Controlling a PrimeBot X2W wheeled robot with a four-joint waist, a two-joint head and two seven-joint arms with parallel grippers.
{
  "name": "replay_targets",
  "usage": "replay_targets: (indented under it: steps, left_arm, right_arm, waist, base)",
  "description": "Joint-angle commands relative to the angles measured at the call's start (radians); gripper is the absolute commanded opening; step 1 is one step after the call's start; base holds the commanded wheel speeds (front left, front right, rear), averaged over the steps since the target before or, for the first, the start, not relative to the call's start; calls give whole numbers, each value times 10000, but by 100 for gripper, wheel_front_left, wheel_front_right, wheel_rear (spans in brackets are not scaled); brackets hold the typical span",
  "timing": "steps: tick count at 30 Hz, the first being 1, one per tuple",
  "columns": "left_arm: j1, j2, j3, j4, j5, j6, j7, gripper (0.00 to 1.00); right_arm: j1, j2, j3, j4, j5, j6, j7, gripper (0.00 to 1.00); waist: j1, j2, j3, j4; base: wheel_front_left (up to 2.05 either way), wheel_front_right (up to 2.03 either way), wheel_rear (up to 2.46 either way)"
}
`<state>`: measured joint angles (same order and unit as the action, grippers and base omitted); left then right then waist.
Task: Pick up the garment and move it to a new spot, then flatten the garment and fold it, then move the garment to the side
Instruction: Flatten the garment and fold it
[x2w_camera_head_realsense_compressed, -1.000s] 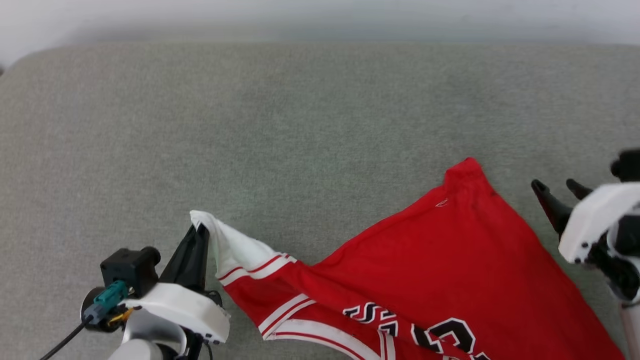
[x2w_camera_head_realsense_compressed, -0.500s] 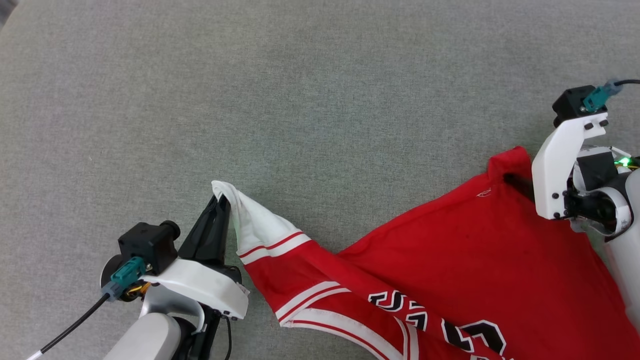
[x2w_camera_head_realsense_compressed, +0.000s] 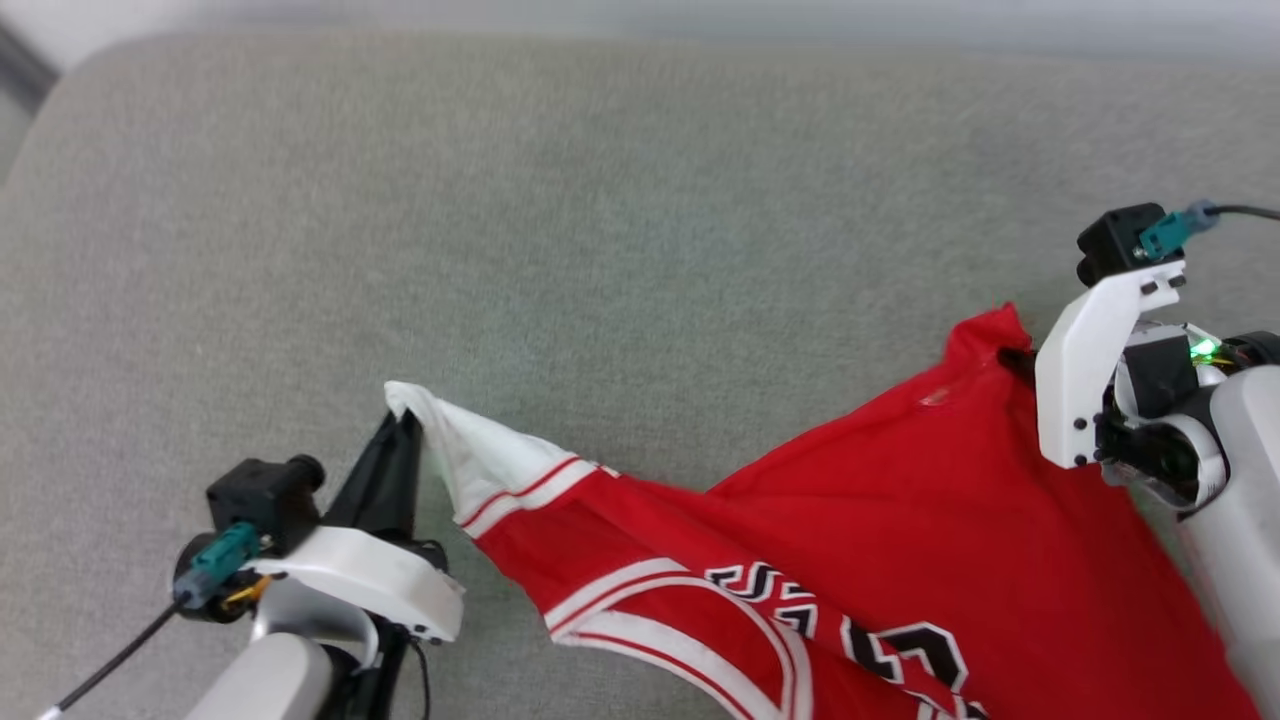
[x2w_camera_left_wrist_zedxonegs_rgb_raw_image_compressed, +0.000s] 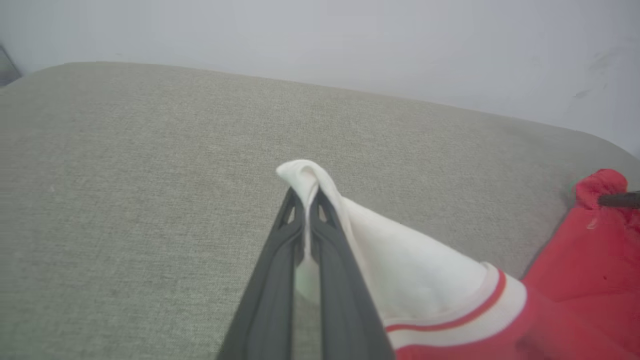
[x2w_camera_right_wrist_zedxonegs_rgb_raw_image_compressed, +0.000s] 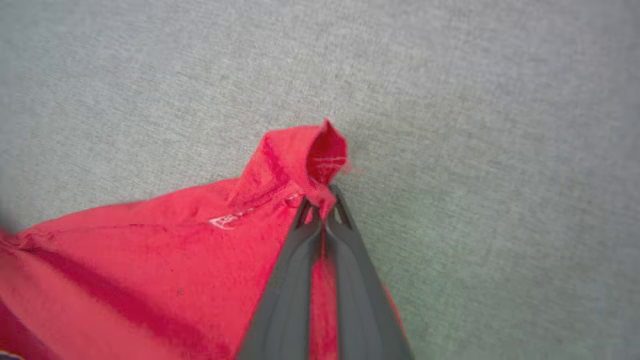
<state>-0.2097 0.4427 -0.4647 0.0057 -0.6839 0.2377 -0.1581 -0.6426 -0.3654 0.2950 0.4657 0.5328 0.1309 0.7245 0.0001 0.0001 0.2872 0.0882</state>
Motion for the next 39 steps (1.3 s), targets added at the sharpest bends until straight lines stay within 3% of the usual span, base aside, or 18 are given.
replay_targets:
  steps: [1,10,20,31,39]
  left_arm:
    - [-11,103,123,18,-42,31,-76,0]
    - [-987,553,804,672,-488,-210,206,0]
    - [-3949,430,880,2381,-498,-787,835,0]
    - [-9205,44,829,4885,278,-1478,487,0]
    - [-12866,224,982,5899,843,-1863,31,0]
  right_arm:
    - [176,2,-69,-102,-1,-3,-213,0]
    - [894,455,-957,-685,-691,-3,-2009,0]
    - [-344,1058,-1870,-378,-1719,-5,-3363,0]
    - [-4076,1191,-2483,438,-2394,-5,-4771,0]
    - [-7197,1026,-2710,805,-2405,-5,-5548,0]
  waist:
    - [-1,-1,-466,-249]
    - [-1,-1,-1621,-989]
    - [-1,-1,-1908,-1243]
    - [-1,-1,-449,-1343]
    - [-1,-1,1412,-1471]
  base:
    - [0,0,0]
    - [0,0,0]
    - [0,0,0]
    - [0,0,0]
    - [0,0,0]
